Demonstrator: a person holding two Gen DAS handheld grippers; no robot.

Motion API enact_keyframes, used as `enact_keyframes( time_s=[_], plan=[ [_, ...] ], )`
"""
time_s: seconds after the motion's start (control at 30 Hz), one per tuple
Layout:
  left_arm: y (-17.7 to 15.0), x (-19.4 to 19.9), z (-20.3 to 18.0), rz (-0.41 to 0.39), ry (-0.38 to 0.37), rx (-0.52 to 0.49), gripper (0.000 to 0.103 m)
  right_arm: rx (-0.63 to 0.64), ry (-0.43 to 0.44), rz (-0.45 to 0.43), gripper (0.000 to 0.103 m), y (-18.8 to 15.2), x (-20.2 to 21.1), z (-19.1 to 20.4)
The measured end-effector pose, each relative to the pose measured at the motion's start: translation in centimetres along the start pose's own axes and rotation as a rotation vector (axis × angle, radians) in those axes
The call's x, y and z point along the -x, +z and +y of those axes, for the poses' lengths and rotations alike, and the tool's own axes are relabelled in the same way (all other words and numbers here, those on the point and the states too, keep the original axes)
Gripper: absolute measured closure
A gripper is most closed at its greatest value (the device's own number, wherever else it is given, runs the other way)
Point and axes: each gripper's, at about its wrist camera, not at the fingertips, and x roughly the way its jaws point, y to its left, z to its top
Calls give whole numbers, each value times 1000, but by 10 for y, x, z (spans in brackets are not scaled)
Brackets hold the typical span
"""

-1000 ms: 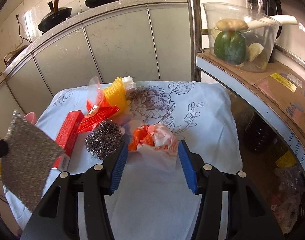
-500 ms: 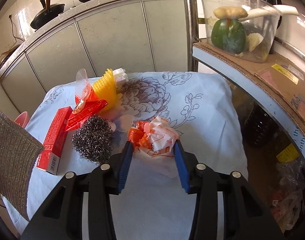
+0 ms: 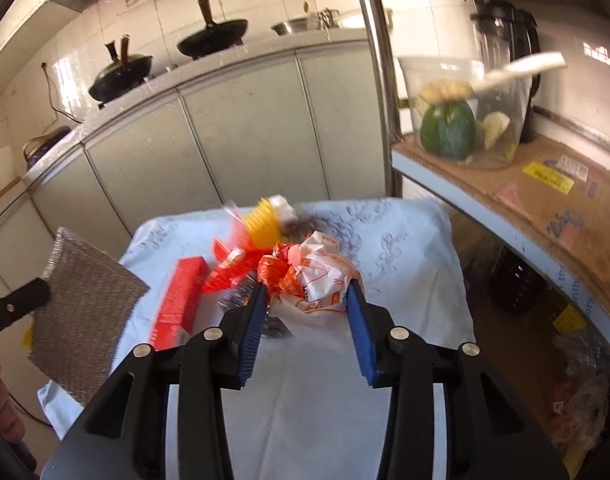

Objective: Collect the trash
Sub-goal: 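Carry the scouring pad and orange-white wrapper toward the pink bucket with both tools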

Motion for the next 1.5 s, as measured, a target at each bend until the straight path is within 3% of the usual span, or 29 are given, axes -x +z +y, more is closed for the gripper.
enact_keyframes(
  time_s=[0.47, 0.97, 1.23, 1.5],
  plan=[
    [21, 47, 22, -136, 53, 17, 98, 113, 99, -91, 62, 26, 28, 62],
    [20, 85, 75, -203, 152, 93, 98, 176, 202, -70, 62, 34, 4, 121],
    [18, 112, 116, -244, 248, 151, 98, 216, 297, -20, 62, 34, -20, 171],
    [8, 144, 169, -289, 414, 210, 98, 302, 419, 41, 62, 26, -53, 247]
  ],
)
